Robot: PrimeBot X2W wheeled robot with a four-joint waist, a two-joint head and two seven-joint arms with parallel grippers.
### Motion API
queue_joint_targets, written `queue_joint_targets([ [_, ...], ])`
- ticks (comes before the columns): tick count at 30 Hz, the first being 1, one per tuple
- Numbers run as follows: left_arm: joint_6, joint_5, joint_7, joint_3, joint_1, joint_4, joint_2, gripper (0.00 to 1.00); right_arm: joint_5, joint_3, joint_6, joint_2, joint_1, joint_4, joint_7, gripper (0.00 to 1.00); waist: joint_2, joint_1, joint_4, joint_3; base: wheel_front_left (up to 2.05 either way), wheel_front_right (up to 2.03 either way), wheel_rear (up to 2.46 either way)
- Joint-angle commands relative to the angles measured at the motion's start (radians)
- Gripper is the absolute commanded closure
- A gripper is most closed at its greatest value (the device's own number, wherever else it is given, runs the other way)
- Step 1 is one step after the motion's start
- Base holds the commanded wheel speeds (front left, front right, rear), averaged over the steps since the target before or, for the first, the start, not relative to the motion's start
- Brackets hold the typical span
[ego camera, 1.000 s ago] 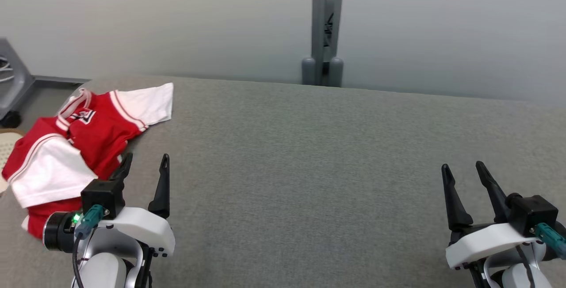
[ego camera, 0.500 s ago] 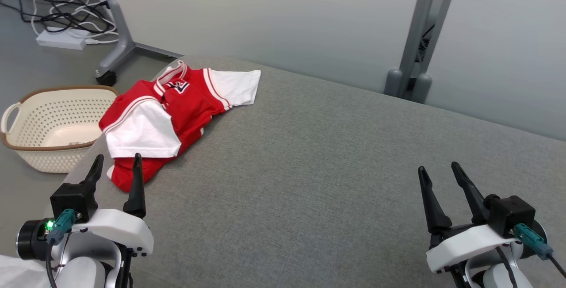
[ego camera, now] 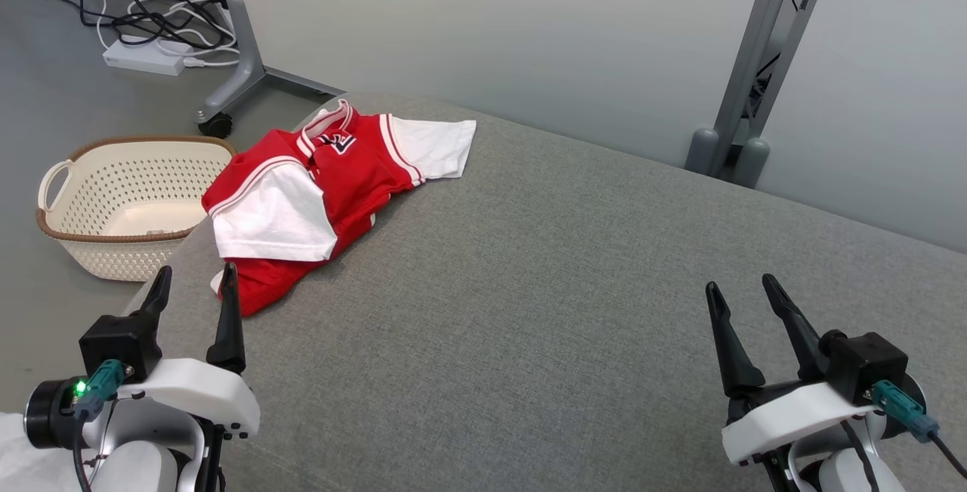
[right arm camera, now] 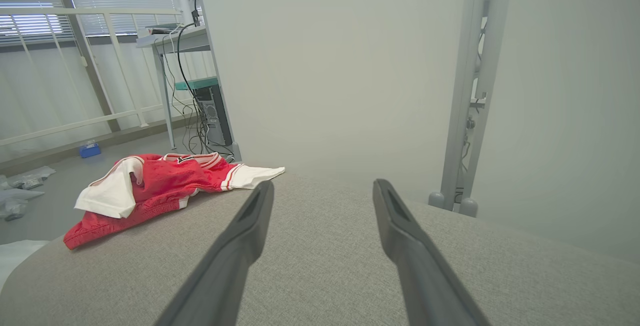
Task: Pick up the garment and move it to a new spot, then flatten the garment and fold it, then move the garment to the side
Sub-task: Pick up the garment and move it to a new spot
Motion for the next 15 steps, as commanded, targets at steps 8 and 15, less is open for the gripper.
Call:
queue_joint_targets([
  [8, 0.012, -0.012, -0.007, -0.002, 0.000, -0.003, 0.011, 0.00, 0.004, -0.002, 0.002, -0.001, 0.004, -0.008, 0.003, 0.00, 0.0000, 0.0000, -0.005, 0.003, 0.00, 0.00, 0.00],
  [15, 0.013, -0.012, 0.003, -0.008, -0.023, -0.010, 0.015, 0.00, 0.006, -0.003, 0.002, 0.000, 0.005, -0.012, 0.005, 0.00, 0.0000, 0.0000, -0.002, 0.007, 0.00, 0.00, 0.00],
])
